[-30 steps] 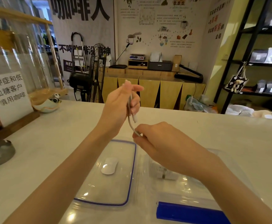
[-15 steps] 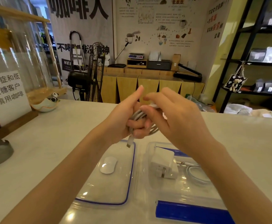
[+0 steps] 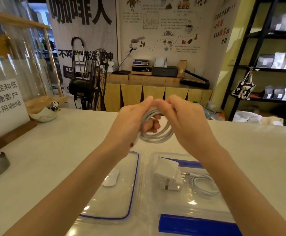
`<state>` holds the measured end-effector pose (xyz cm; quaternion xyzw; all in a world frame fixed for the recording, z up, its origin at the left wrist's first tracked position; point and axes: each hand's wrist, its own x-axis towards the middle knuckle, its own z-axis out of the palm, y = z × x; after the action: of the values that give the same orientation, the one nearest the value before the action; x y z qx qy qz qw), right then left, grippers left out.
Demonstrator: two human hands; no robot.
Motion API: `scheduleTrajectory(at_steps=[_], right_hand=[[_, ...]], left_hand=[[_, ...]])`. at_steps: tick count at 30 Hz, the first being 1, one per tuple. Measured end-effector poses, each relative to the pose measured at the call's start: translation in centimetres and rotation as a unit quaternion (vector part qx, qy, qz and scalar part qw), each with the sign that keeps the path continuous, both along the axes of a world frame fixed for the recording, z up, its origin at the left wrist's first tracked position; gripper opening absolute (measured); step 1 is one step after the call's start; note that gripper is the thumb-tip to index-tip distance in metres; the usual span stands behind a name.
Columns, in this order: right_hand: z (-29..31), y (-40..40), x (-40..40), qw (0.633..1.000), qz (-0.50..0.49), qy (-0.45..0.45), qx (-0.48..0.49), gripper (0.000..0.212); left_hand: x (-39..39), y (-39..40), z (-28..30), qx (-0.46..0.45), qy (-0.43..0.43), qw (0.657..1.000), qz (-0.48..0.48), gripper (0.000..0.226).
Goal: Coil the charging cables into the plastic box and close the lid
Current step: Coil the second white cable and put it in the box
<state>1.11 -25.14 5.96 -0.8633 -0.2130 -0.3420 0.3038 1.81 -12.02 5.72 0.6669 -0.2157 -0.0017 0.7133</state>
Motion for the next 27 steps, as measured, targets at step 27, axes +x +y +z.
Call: scheduleTrajectory(at_steps=[27], right_hand=[[1.2,-2.7,-0.4,0.926,0.095,0.351,0.099,0.016]], left_hand=[[1.7,-0.8,-1.9,0.264,-0.043,0.963,0.048,0.029]])
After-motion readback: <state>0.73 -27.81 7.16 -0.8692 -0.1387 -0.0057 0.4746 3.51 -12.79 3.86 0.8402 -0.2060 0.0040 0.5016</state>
